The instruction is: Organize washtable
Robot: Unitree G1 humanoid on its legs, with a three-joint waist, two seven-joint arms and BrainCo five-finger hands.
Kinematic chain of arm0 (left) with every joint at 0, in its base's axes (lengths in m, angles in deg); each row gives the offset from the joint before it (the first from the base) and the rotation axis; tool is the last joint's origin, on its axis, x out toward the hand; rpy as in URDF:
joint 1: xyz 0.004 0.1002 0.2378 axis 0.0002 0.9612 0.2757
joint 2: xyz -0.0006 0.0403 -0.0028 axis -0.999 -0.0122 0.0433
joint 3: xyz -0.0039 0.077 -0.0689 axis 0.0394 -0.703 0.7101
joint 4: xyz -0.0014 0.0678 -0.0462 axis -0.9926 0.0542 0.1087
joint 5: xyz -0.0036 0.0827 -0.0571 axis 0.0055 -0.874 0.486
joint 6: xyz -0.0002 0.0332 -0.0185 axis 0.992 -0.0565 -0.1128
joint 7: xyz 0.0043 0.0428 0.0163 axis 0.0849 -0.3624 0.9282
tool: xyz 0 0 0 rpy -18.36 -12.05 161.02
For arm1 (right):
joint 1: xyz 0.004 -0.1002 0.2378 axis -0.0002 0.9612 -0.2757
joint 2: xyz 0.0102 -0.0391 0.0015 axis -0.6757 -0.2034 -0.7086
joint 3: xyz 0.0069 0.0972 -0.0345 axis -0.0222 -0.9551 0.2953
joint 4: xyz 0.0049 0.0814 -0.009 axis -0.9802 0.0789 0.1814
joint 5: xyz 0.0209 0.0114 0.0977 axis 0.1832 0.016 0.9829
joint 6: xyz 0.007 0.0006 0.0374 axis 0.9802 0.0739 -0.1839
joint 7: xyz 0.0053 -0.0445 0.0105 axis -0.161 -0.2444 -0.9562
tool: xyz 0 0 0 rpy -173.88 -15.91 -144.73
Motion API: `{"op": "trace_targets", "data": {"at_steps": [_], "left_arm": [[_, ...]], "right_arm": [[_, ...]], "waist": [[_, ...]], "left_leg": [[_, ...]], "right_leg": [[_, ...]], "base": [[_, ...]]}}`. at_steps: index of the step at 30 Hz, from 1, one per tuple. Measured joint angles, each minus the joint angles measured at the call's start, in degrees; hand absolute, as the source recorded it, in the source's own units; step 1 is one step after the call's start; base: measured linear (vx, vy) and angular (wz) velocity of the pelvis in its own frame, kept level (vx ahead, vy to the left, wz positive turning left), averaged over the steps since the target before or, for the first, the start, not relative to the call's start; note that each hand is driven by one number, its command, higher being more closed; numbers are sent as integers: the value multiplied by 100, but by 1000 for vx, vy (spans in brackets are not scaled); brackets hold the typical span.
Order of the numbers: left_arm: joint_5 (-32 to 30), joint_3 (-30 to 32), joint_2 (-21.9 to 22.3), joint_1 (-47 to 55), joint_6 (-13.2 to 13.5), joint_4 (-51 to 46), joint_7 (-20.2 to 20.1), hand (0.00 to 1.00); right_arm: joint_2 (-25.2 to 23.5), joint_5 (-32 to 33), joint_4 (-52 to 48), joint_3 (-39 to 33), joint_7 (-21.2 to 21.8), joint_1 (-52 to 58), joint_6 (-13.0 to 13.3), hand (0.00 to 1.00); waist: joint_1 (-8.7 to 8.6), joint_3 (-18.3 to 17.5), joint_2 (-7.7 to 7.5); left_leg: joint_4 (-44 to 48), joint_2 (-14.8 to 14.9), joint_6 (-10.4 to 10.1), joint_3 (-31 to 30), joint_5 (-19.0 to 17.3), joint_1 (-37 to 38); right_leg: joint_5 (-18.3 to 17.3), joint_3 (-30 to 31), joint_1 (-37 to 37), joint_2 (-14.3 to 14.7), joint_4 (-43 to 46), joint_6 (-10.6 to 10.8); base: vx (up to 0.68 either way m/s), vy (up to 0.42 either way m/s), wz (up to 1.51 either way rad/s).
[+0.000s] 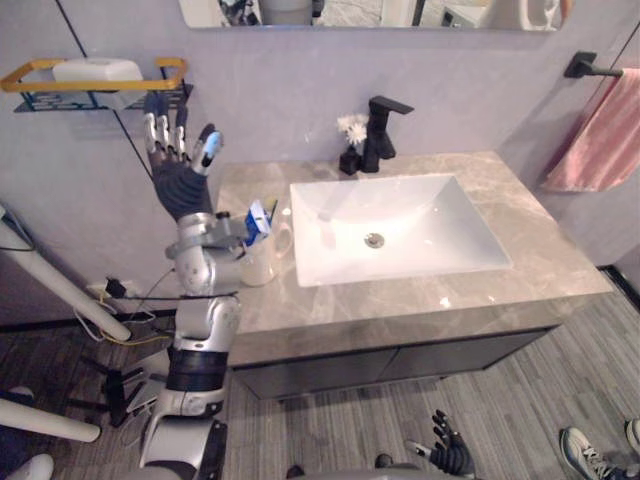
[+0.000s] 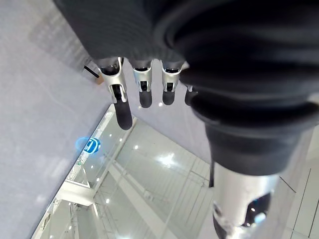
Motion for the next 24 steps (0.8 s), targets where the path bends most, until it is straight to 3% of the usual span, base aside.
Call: {"op": "trace_targets", "data": {"at_steps": [6, 12, 19, 24], "left_arm": [[-37, 33, -4, 1, 3, -61, 1, 0], [-268, 84, -73, 387, 97, -749, -149, 0], [-343, 722, -9, 1637, 125, -1295, -257, 0], [-344, 713, 254, 2502, 72, -1303, -497, 0]], "right_arm": [[0, 0, 2, -1, 2, 0, 0, 0], [2, 0, 86, -5, 8, -58, -1, 0], [48, 2, 284, -136, 5, -262, -12, 0], [98, 2, 416, -228, 6, -428, -11, 0]], "waist": [[7, -17, 1], [44, -23, 13], [278, -42, 116], [438, -40, 112]], "left_leg": [[0, -2, 8, -26, 7, 4], [-1, -5, 10, -91, 9, 15], [-2, -12, 38, -210, 28, 23], [-3, -22, 51, -353, 42, 9]], "right_leg": [[0, -27, 19, -2, 0, 0], [-17, -104, 64, -6, -1, -8], [-59, -206, 115, -6, 33, -19], [-91, -330, 177, -18, 47, -30]], "base": [[0, 0, 2], [0, 0, 6], [-1, -4, 9], [-18, -4, 17]]}}
